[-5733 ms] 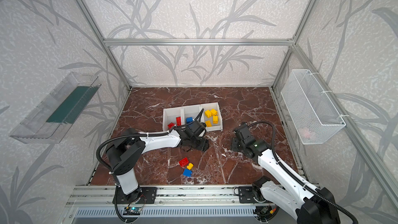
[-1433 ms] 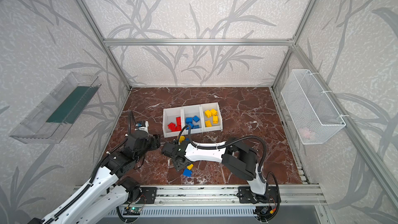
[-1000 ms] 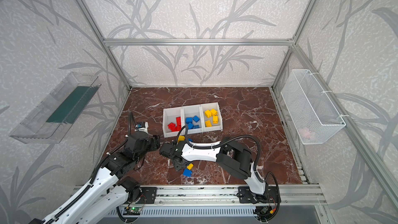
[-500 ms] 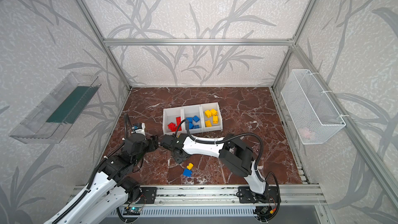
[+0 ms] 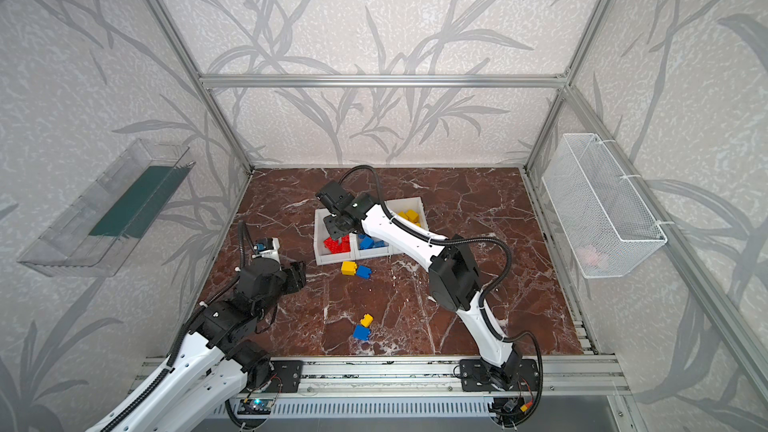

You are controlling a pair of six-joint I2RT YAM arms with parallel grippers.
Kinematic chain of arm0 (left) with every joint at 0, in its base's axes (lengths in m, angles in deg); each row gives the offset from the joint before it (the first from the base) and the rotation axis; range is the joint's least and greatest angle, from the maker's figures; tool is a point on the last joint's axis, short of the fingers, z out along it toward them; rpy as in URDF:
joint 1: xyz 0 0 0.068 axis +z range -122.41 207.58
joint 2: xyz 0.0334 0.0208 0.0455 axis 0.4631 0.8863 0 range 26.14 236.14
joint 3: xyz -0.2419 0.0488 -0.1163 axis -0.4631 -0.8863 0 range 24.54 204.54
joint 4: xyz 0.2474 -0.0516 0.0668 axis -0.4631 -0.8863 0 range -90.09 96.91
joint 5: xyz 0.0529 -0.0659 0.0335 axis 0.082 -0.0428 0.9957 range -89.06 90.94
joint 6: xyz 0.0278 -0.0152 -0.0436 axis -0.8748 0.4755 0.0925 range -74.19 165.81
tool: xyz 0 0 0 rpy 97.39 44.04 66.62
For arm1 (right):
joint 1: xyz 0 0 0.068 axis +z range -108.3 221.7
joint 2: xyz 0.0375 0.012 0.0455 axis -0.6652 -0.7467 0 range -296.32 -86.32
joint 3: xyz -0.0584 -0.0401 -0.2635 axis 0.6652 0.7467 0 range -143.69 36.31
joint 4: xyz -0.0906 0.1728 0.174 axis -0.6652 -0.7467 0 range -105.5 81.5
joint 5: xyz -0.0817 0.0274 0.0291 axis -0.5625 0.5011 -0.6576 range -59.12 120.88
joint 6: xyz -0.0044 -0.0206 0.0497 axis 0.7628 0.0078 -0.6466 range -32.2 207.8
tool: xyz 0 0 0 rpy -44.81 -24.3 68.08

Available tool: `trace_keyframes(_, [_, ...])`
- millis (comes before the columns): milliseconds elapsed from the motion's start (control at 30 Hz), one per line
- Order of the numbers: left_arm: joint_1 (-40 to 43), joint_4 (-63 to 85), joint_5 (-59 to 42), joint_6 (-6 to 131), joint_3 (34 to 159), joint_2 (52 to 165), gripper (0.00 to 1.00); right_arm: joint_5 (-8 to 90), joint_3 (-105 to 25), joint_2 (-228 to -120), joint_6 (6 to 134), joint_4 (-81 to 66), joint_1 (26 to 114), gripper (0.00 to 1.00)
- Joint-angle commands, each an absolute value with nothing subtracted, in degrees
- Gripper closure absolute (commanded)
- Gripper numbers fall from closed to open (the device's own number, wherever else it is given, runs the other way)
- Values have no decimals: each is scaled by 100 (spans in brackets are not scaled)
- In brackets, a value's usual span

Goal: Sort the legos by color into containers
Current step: 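Carry the red brick into the compartment holding red bricks and release, then draw the right gripper back while the left gripper moves to a yellow brick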

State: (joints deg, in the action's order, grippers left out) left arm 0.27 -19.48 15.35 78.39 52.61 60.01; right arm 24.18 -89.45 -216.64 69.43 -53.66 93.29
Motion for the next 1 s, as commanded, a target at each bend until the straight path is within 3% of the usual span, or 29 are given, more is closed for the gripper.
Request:
trace_keyframes(0, [49, -2084, 1544, 7973, 5162, 5894, 33, 2633, -9746, -22233, 7125, -6015, 9320, 59])
trace_keyframes(167, [48, -2086, 1519, 8009, 5108, 5842, 33, 2746, -10787, -22865, 7129, -6562, 9311, 50])
trace_keyframes(367, [51, -2043, 1497, 8013, 5082, 5866, 33, 2816, -10836, -22881, 7099, -6560, 9311, 36])
trace_keyframes(967, [48, -1780, 1097, 7882, 5011, 6007, 33, 2786, -10501, -22296, 7230, -6799, 9312, 35])
